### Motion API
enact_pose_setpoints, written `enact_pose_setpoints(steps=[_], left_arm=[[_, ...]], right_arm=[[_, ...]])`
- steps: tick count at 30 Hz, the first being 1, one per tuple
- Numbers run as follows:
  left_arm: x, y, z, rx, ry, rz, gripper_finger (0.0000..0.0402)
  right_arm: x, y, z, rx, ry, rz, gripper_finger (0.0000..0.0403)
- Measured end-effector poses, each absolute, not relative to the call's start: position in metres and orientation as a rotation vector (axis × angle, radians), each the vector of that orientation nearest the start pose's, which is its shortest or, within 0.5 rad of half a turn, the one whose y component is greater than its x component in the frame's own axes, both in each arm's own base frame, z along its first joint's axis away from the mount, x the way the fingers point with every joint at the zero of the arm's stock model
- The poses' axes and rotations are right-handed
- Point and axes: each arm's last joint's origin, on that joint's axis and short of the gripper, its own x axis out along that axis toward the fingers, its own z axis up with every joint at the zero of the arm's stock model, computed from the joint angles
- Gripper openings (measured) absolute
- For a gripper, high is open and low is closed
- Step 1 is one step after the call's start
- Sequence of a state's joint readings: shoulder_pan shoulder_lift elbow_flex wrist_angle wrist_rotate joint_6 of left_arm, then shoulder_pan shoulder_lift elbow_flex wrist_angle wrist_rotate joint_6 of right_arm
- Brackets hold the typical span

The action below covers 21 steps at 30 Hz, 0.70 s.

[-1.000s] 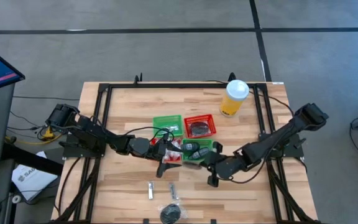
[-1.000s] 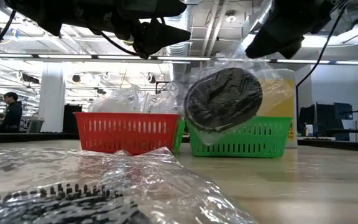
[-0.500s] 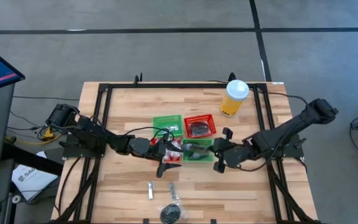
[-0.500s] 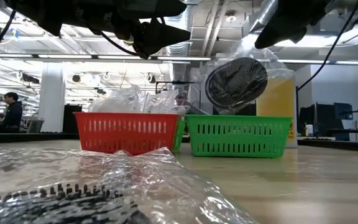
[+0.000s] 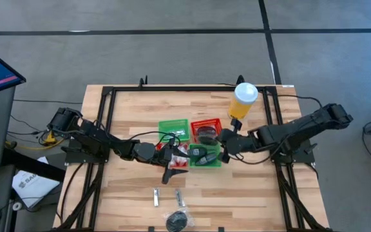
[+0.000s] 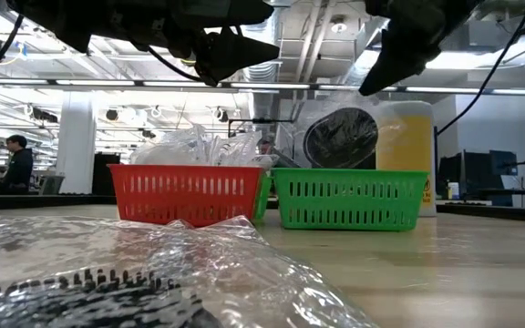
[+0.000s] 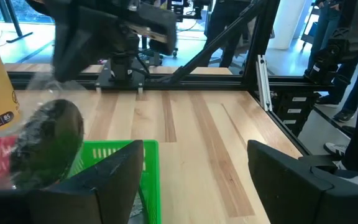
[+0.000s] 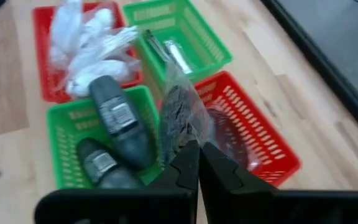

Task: Pick & Place Travel size toiletries
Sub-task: Put the black hairbrush into the right red basket

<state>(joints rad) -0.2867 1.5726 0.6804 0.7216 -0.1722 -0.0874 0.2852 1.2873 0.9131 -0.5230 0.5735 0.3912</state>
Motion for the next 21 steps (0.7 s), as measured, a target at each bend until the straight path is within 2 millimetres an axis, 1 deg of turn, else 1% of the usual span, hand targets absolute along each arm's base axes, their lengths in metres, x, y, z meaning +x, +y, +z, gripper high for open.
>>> enact_pose_setpoints(steps=[5,8,12,16,21], left_arm=[[0.304,-0.085,0.198,-0.048,0.171,-0.107,0.0278],[0.304,-0.085,0.198,-0.048,0.172,-0.107,0.0278],[0.304,-0.084,0.196,-0.046,0.180,-0.107,0.0278],[0.304,-0.084,0.196,-0.046,0.179,-0.107,0.0278],[0.304,-0.084,0.196,-0.046,0.180,-0.107,0.0278]], right_arm=[[0.246,0.042,0.257,-0.015,0.750,-0.454,0.0000],[0.248,0.036,0.264,-0.019,0.732,-0.469,0.0000],[0.248,0.029,0.266,-0.037,0.753,-0.486,0.0000],[0.247,0.023,0.262,-0.050,0.799,-0.508,0.0000],[0.247,0.019,0.262,-0.051,0.800,-0.525,0.0000]])
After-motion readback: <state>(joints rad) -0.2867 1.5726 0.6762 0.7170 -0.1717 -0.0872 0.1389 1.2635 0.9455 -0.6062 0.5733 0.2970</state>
